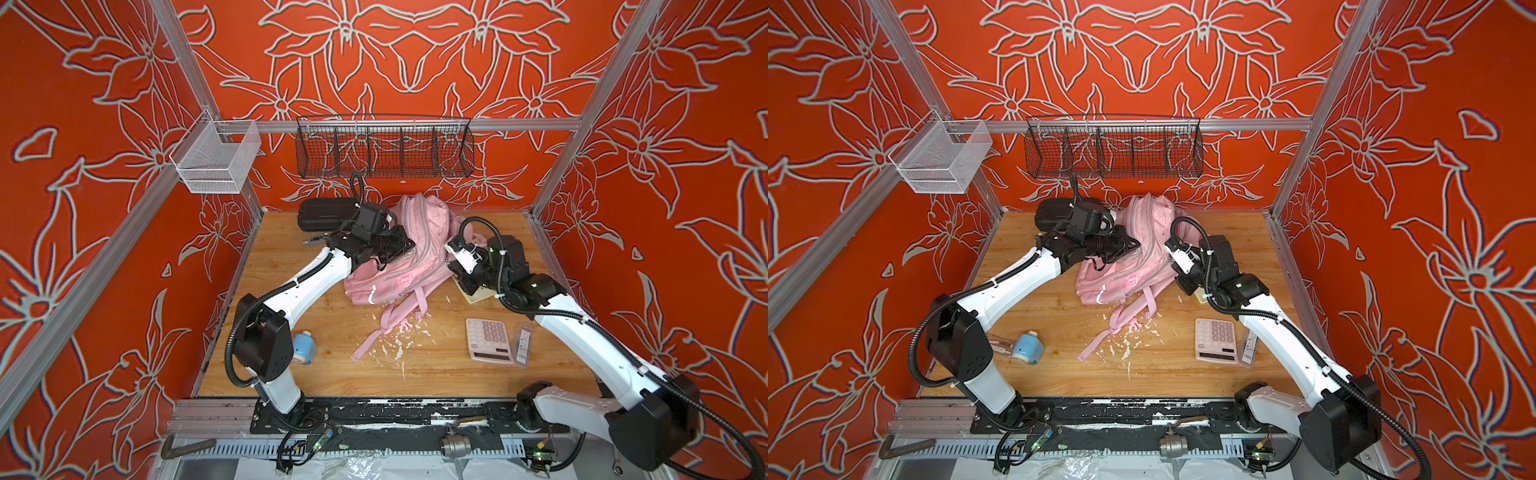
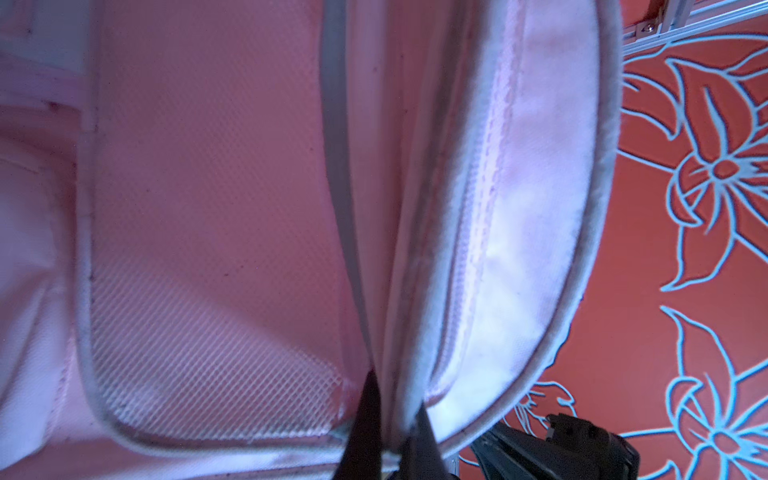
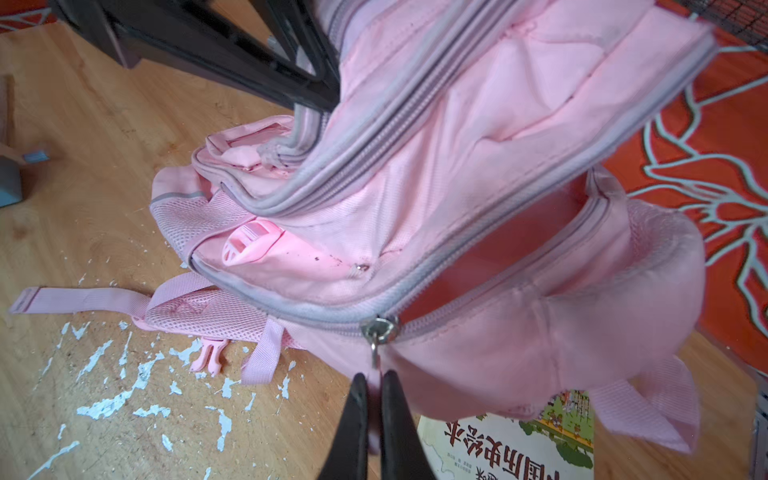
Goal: Pack the student bag
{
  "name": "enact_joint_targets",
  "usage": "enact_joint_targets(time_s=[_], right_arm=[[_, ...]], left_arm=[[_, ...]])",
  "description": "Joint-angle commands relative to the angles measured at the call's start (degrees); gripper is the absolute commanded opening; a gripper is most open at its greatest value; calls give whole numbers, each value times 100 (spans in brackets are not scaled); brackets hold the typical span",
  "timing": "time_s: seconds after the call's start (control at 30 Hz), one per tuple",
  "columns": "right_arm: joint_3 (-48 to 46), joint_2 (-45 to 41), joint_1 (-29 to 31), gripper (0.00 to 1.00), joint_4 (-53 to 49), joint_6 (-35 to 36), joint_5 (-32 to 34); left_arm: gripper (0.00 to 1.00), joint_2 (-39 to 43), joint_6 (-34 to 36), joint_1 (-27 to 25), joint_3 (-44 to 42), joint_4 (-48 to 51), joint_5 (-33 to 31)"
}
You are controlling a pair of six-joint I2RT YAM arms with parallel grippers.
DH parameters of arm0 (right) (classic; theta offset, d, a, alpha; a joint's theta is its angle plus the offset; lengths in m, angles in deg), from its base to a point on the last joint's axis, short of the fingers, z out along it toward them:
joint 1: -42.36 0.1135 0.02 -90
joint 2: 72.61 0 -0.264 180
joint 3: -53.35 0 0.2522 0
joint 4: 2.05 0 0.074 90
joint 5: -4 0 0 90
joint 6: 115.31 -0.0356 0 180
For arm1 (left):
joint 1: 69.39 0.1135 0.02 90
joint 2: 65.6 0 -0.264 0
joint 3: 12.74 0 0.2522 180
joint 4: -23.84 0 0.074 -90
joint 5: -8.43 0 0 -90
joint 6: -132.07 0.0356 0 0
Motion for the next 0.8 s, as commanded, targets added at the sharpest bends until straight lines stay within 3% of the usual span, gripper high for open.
enact_joint_targets(time_s=[0.0,0.17,0.43,0.6,0.77], right_arm=[[212,-37,-190,0,110,-360,-25],[425,-14,-300,0,-5,88,-403],[653,89,-698,0,-215,346,-797],[763,189,-700,0,-513,561,-2153],[565,42,-609,0,-604,628,-2400]], left_arm=[[0,72,286,125,396,-507,55],[0,-124,789,125,632,174,464],[0,-266,1565,120,943,1172,564],[0,-398,1708,53,1090,1295,495],[0,-616,1809,-15,1459,1480,332]])
